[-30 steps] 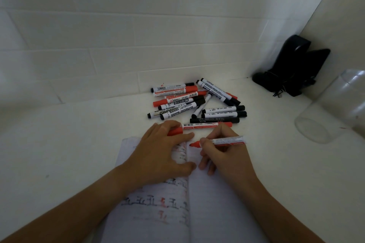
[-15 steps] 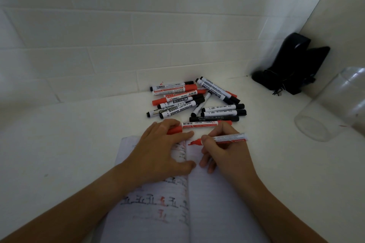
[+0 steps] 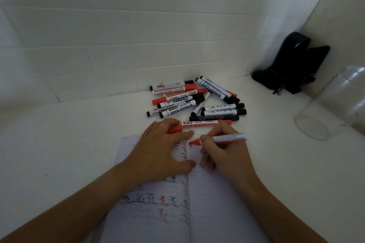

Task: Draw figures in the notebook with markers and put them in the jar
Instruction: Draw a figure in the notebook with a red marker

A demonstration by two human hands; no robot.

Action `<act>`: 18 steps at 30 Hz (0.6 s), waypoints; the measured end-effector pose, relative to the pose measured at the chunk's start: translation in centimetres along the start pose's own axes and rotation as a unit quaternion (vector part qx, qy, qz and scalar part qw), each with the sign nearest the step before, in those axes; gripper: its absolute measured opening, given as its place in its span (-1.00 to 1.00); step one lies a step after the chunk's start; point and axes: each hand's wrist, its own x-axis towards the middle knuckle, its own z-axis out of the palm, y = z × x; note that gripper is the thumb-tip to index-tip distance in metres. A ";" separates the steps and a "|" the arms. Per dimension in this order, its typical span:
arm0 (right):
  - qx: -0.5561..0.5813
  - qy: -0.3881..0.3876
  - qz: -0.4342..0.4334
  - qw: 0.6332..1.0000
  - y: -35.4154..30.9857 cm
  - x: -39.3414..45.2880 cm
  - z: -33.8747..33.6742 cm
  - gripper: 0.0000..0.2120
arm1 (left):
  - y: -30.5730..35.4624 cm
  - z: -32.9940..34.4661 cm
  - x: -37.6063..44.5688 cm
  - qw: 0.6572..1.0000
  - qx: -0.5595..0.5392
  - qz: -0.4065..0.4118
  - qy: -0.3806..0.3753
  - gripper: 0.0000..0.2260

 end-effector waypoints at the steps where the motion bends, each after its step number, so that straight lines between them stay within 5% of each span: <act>1: 0.006 0.000 -0.003 1.000 0.0 0.0 0.1 -0.85 | 0.0 0.0 0.0 1.000 0.000 0.003 0.004 -0.18; 18: 0.006 0.016 0.016 1.000 0.1 0.2 0.1 -0.85 | -0.1 0.1 0.0 1.000 -0.008 0.004 0.007 -0.19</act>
